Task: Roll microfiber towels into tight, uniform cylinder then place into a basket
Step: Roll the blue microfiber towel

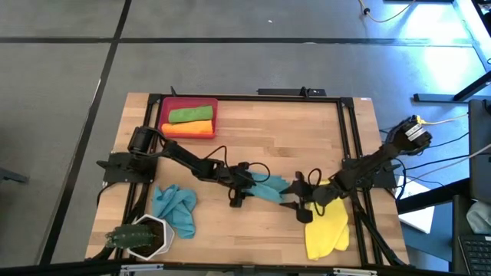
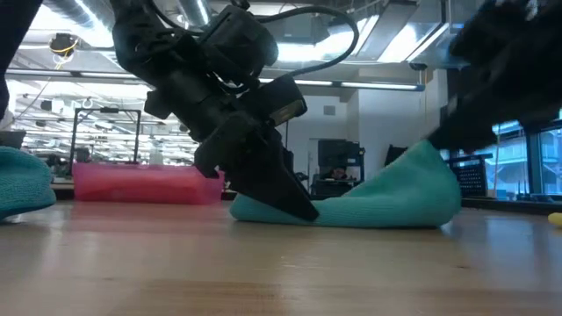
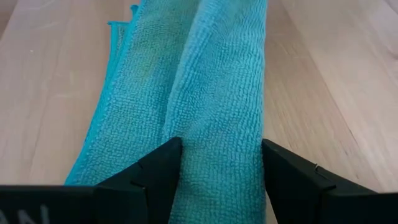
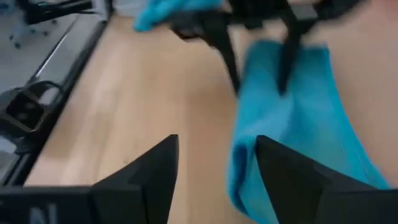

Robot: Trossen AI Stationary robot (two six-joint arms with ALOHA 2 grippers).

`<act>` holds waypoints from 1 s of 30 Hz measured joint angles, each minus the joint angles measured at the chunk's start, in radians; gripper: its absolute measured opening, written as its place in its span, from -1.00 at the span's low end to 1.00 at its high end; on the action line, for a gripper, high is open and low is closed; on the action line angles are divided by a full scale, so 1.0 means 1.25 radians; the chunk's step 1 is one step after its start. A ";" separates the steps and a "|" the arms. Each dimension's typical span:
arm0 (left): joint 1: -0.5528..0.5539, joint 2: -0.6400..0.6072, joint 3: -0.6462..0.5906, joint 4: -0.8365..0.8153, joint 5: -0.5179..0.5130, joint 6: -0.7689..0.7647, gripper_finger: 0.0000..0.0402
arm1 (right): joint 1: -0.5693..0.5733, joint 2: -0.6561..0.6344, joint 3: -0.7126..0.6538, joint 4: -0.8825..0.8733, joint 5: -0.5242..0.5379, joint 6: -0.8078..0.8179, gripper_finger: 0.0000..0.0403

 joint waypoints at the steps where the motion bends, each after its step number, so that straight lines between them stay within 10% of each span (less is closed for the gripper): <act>1: 0.000 0.000 0.000 0.000 0.000 0.000 0.03 | 0.009 -0.004 0.010 0.000 0.013 -0.037 0.07; 30: 0.000 0.002 -0.001 -0.001 0.001 -0.008 0.03 | 0.047 0.422 0.546 -0.844 0.303 -0.151 0.08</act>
